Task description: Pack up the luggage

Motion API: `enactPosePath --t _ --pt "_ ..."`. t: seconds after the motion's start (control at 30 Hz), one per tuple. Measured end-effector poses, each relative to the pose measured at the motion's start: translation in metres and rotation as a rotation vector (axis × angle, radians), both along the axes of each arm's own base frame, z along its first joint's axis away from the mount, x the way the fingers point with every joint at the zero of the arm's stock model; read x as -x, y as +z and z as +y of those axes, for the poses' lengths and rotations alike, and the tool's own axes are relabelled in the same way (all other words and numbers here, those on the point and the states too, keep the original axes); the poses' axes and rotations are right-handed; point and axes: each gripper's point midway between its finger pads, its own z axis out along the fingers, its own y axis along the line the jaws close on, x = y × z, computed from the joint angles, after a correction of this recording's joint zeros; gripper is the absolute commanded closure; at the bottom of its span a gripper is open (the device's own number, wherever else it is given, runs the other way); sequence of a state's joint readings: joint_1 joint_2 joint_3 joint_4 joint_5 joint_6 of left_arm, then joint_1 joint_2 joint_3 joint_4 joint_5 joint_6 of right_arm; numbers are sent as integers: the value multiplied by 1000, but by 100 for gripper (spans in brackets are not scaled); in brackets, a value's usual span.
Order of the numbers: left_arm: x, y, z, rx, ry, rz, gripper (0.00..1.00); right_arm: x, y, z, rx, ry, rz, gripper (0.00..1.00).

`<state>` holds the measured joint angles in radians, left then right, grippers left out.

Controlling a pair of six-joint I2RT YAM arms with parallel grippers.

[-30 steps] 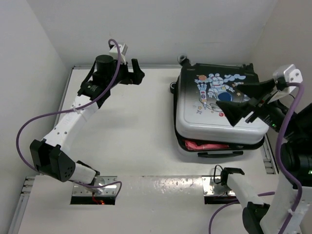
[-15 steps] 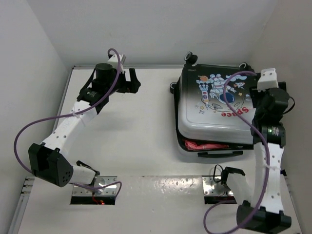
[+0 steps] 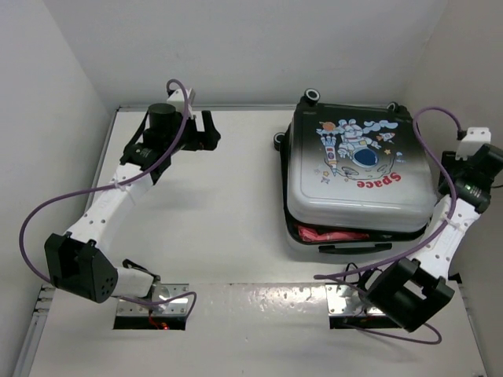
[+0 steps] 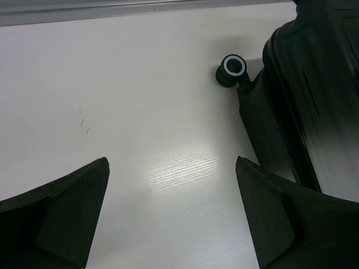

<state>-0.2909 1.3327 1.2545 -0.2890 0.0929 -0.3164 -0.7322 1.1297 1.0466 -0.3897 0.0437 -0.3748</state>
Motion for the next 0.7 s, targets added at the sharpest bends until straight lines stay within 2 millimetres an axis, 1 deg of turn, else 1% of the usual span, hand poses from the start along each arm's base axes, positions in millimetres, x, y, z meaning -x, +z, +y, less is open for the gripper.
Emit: enactPosePath --t 0.03,0.1,0.13,0.2,0.23,0.3,0.4,0.43,0.5,0.6,0.67,0.7 --pt "0 -1 1 4 3 4 0 0 -9 4 -32 22 12 42" --pt "-1 -2 5 12 10 10 0 0 -33 18 -114 78 40 43" --pt "-2 -1 6 15 13 9 0 -1 -43 21 -135 97 49 43" --pt "-2 -1 10 23 21 12 0 0 -52 18 -148 103 43 43" --pt "-2 -1 12 28 26 13 0 2 -61 16 -152 99 48 43" --pt "-2 1 16 36 32 12 0 13 -91 17 -198 87 88 43" --pt "-3 6 25 51 52 3 0 38 -151 29 -351 56 192 48" --pt "-3 7 29 55 59 0 0 42 -162 29 -385 48 210 48" --pt "-4 10 34 68 70 -1 0 44 -169 29 -424 47 214 50" --pt "-5 12 41 102 84 0 0 46 -173 37 -467 64 215 50" --pt "-3 10 48 133 95 7 0 47 -174 45 -487 84 213 50" --pt "-1 8 52 152 104 12 0 48 -174 53 -493 101 208 50"
